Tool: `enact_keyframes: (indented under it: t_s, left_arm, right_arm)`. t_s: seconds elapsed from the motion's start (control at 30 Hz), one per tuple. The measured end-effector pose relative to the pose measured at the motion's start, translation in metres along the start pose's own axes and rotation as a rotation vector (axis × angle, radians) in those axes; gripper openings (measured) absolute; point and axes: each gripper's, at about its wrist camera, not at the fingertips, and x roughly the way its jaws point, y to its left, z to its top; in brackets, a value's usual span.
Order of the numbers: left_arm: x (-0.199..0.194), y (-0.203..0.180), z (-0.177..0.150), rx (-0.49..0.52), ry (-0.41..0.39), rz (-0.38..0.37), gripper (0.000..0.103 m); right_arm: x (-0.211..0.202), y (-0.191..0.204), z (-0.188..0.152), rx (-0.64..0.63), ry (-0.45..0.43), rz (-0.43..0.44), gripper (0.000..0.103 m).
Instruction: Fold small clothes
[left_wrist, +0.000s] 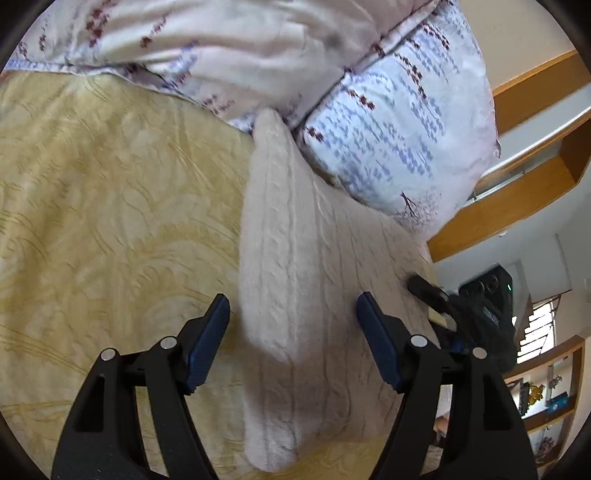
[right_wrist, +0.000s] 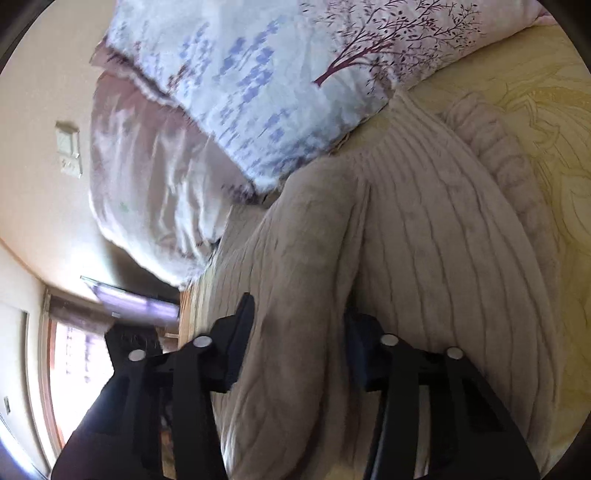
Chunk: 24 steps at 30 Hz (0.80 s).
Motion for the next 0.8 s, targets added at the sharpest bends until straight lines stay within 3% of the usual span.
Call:
enact_keyframes:
  t_s: [0.03, 0.07, 0.27, 0.4, 0.53, 0.8]
  left_arm:
    - [0.001, 0.000, -0.001, 0.004, 0.000, -0.002, 0.074]
    - [0.000, 0.001, -0.001, 0.009, 0.002, 0.000, 0.075]
    - [-0.016, 0.006, -0.004, 0.003, -0.018, -0.007, 0.078]
    - [-0.015, 0.000, -0.007, 0.019, -0.012, -0.015, 0.078]
    - [-0.009, -0.010, -0.012, 0.049, 0.007, -0.029, 0.078]
    - [0.005, -0.029, -0.025, 0.109, 0.049, -0.049, 0.078]
  right_arm:
    - [0.002, 0.003, 0.002, -0.026, -0.015, -0.021, 0.020]
    - [0.000, 0.008, 0.002, -0.054, -0.034, -0.036, 0.018]
    - [-0.031, 0.095, -0.032, -0.597, -0.243, -0.297, 0.017]
    - [-0.047, 0.117, -0.041, -0.771, -0.317, -0.450, 0.017]
    - [-0.058, 0.106, -0.033, -0.764, -0.323, -0.534, 0.017]
    - [-0.071, 0.076, -0.024, -0.673, -0.336, -0.572, 0.017]
